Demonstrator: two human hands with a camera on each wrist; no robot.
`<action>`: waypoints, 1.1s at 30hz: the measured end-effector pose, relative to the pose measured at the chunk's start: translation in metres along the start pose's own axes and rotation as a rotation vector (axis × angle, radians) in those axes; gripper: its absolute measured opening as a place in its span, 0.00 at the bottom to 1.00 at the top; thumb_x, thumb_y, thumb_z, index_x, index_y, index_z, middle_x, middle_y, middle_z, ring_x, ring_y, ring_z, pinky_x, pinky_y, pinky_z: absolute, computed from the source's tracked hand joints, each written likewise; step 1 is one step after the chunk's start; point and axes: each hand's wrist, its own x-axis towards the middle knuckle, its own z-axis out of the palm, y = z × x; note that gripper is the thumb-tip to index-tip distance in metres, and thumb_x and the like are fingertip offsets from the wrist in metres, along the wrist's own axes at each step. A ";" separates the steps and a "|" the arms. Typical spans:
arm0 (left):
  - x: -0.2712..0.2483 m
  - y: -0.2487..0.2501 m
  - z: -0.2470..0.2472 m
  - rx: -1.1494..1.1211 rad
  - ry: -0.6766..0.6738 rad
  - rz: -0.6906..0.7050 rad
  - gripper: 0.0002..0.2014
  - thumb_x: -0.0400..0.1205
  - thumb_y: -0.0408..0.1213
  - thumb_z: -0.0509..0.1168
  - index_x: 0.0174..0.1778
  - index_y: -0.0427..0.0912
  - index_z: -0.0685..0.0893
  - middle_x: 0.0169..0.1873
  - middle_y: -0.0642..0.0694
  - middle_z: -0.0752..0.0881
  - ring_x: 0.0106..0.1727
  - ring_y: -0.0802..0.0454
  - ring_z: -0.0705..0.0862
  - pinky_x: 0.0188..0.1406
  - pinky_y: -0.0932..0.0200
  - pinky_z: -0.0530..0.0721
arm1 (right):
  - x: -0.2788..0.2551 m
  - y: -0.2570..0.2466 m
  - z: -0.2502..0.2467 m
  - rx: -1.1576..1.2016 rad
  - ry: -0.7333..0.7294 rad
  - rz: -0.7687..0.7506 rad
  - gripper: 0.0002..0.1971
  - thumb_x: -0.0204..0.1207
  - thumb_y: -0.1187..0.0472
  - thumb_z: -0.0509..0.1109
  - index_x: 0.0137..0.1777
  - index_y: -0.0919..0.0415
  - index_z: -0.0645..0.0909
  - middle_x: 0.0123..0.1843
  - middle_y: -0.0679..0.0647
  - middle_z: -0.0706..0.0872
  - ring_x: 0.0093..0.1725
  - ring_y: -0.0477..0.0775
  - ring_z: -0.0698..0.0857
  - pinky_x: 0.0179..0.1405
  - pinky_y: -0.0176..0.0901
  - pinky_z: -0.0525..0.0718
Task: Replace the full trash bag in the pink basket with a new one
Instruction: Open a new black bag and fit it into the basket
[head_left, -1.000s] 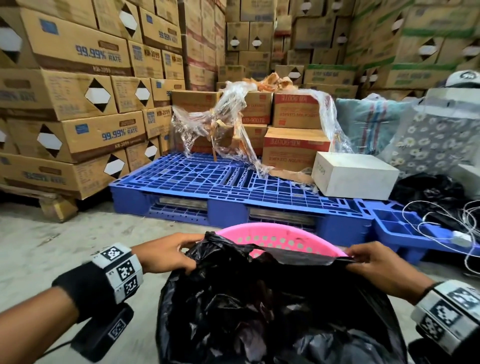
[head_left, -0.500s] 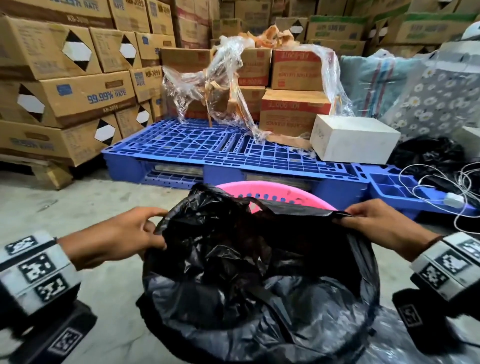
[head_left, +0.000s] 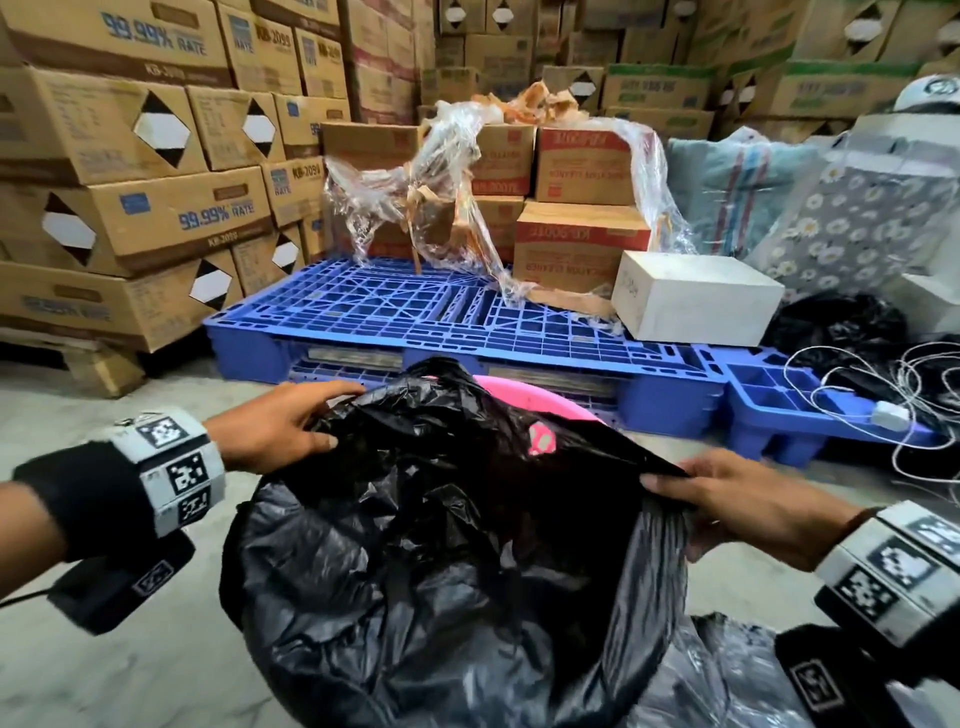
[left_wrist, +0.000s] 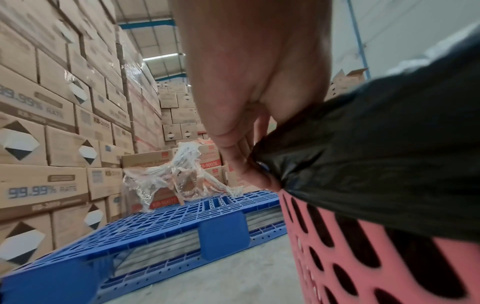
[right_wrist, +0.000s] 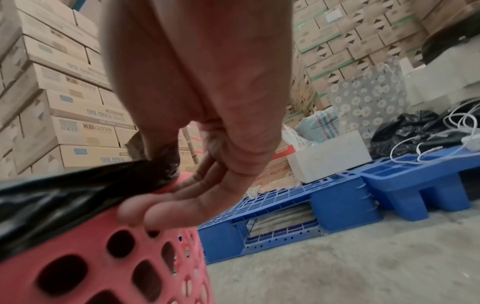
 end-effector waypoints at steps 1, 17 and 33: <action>0.002 0.000 -0.002 0.003 0.013 0.005 0.30 0.79 0.34 0.68 0.75 0.56 0.67 0.70 0.43 0.77 0.67 0.45 0.78 0.59 0.54 0.76 | 0.000 0.000 0.001 0.007 -0.019 -0.005 0.20 0.79 0.60 0.65 0.50 0.83 0.80 0.39 0.72 0.80 0.27 0.57 0.79 0.21 0.39 0.84; -0.085 0.099 0.026 0.070 -0.939 0.127 0.38 0.75 0.72 0.45 0.70 0.50 0.77 0.69 0.55 0.81 0.69 0.59 0.76 0.77 0.52 0.68 | -0.003 -0.006 0.010 0.114 0.047 -0.018 0.17 0.80 0.63 0.63 0.57 0.81 0.79 0.35 0.70 0.82 0.18 0.54 0.83 0.20 0.41 0.87; -0.056 0.022 -0.004 0.914 -0.337 0.538 0.17 0.70 0.35 0.60 0.53 0.52 0.84 0.57 0.51 0.86 0.66 0.46 0.79 0.64 0.49 0.78 | -0.019 0.001 0.030 0.156 -0.418 0.071 0.21 0.73 0.53 0.65 0.46 0.76 0.85 0.41 0.68 0.92 0.34 0.57 0.91 0.41 0.48 0.90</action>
